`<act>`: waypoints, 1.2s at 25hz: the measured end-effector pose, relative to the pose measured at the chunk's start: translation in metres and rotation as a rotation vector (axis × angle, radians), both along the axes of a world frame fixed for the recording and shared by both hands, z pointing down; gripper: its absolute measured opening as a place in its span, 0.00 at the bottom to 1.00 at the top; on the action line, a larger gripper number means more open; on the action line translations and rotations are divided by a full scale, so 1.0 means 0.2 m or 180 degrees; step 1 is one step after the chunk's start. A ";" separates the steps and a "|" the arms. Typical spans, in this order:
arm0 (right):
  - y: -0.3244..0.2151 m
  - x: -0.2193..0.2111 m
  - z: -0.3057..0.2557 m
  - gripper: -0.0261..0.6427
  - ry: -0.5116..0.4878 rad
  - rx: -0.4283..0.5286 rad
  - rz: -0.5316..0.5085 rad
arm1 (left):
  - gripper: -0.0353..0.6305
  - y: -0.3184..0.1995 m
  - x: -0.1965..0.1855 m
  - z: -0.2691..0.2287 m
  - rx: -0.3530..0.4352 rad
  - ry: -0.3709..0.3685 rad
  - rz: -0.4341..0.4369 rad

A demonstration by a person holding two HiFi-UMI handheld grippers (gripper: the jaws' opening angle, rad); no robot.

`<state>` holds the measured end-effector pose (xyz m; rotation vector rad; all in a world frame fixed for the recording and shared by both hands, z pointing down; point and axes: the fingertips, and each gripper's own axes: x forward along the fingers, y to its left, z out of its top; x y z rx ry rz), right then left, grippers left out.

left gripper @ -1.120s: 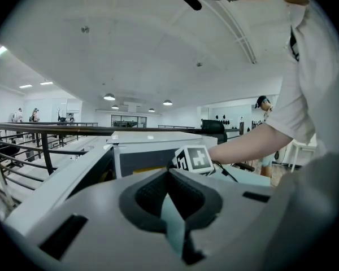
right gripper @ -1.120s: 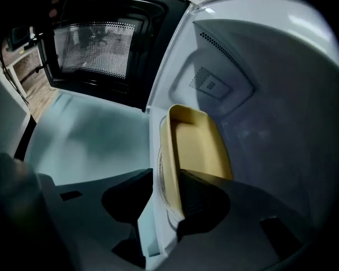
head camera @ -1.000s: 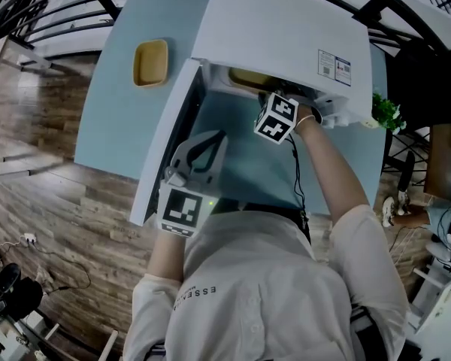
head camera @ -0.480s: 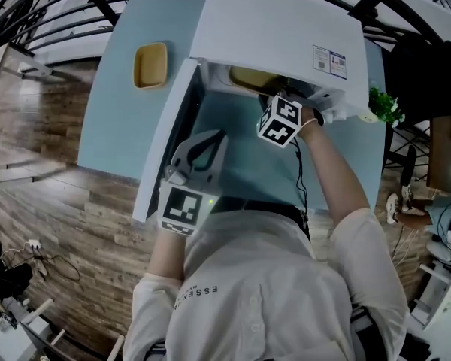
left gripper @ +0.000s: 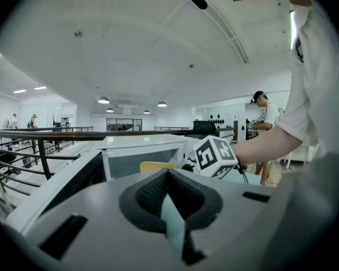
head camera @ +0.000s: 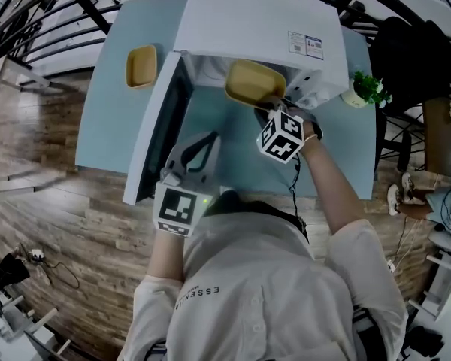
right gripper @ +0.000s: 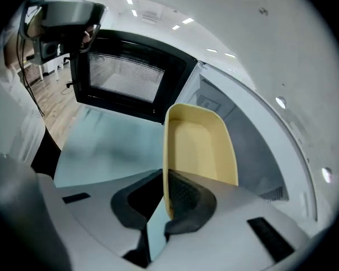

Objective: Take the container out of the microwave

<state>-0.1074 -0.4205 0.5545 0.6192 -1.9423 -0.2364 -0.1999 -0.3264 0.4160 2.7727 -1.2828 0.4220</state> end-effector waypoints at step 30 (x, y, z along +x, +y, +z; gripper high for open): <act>0.90 0.48 -0.99 0.08 -0.2789 0.1129 0.0890 | 0.06 0.47 0.28 -0.38 0.0560 0.0109 -0.0152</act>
